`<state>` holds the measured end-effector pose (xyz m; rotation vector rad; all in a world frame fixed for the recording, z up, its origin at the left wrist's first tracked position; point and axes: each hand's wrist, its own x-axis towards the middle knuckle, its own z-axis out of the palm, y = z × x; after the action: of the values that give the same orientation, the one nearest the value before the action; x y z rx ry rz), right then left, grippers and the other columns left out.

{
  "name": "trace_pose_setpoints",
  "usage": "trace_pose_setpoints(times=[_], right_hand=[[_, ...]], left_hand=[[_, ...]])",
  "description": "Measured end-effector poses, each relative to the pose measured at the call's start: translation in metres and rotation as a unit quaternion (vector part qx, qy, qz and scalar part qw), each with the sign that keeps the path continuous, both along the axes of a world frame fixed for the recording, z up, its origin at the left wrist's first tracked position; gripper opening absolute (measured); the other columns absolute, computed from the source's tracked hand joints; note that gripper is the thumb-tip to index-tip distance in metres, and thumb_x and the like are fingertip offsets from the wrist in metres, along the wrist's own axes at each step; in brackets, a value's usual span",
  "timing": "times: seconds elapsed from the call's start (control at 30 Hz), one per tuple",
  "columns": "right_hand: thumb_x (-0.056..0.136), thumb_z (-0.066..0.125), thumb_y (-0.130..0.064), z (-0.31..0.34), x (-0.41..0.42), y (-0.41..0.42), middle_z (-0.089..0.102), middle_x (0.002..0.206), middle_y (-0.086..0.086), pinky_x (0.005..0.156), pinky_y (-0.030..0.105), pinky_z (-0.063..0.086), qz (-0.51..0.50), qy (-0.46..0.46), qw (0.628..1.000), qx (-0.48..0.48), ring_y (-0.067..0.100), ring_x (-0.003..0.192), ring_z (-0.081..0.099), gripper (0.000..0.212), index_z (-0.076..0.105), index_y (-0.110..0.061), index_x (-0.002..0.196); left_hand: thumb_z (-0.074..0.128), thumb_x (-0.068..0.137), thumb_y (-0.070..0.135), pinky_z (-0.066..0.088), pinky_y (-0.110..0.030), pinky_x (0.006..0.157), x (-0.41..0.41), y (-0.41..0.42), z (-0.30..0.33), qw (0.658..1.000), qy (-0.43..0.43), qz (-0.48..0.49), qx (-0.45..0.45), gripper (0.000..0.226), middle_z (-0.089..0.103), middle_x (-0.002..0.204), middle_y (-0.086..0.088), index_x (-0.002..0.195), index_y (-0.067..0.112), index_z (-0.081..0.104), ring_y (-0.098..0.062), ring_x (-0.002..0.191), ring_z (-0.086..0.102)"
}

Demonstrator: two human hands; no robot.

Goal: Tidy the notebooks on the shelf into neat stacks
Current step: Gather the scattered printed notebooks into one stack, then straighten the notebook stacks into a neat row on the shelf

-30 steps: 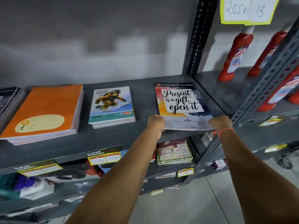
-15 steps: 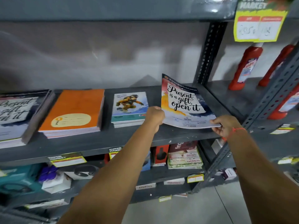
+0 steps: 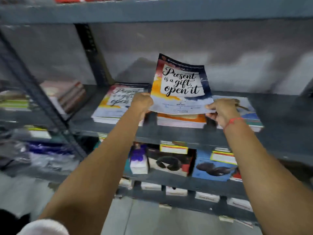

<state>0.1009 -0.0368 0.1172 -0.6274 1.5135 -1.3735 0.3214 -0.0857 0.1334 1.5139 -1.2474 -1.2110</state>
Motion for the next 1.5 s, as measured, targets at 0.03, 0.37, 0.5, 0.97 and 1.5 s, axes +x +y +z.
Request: trace_pose_setpoints(times=[0.03, 0.37, 0.5, 0.97, 1.5], right_hand=[[0.086, 0.052, 0.007, -0.002, 0.029, -0.008, 0.050, 0.075, 0.001, 0.030, 0.010, 0.042, 0.006, 0.002, 1.000, -0.004, 0.008, 0.063, 0.049, 0.029, 0.041, -0.014, 0.069], [0.084, 0.057, 0.009, -0.028, 0.203, -0.053, 0.049, 0.084, 0.009, 0.050, 0.023, 0.047, 0.021, 0.021, 1.000, 0.000, 0.024, 0.088, 0.051, 0.014, 0.051, -0.004, 0.087], [0.082, 0.063, 0.000, -0.051, 0.222, -0.072, 0.060, 0.099, 0.014, 0.068, 0.032, 0.054, 0.011, 0.101, 0.994, 0.035, 0.024, 0.077, 0.059, 0.042, 0.051, 0.003, 0.122], [0.097, 0.041, -0.026, -0.091, 0.226, -0.063, 0.034, 0.152, 0.005, 0.115, 0.031, 0.022, -0.052, 0.134, 0.989, -0.038, 0.023, 0.141, 0.031, 0.050, 0.033, -0.010, 0.144], [0.088, 0.060, -0.017, -0.118, 0.216, -0.052, 0.030, 0.114, -0.044, 0.079, -0.013, 0.029, 0.120, 0.215, 0.962, -0.116, -0.011, 0.120, 0.032, 0.069, 0.025, -0.019, 0.147]], left_hand=[[0.044, 0.084, -0.010, 0.035, -0.020, 0.051, 0.028, -0.004, 0.000, 1.000, -0.003, 0.008, 0.004, 0.037, 0.054, 0.087, -0.006, 0.115, 0.005, 0.059, -0.020, 0.089, 0.047], [0.044, 0.087, -0.010, 0.031, -0.027, 0.067, 0.188, -0.044, -0.027, 0.996, -0.043, 0.076, 0.000, 0.018, 0.050, 0.092, -0.012, 0.093, 0.006, 0.050, -0.020, 0.089, 0.039], [0.041, 0.087, -0.005, 0.048, -0.040, 0.076, 0.202, -0.055, -0.045, 0.992, -0.087, 0.096, -0.004, 0.034, 0.057, 0.106, -0.013, 0.112, 0.009, 0.060, -0.033, 0.100, 0.055], [0.043, 0.097, 0.016, 0.022, -0.027, 0.113, 0.207, -0.052, -0.102, 0.987, 0.126, 0.092, -0.030, 0.043, 0.040, 0.147, 0.002, 0.140, 0.011, 0.039, -0.012, 0.135, 0.037], [0.048, 0.087, -0.010, 0.046, -0.015, 0.092, 0.235, -0.056, -0.124, 0.980, 0.183, -0.021, -0.073, 0.057, 0.054, 0.129, 0.001, 0.141, 0.002, 0.034, -0.008, 0.109, 0.053]])
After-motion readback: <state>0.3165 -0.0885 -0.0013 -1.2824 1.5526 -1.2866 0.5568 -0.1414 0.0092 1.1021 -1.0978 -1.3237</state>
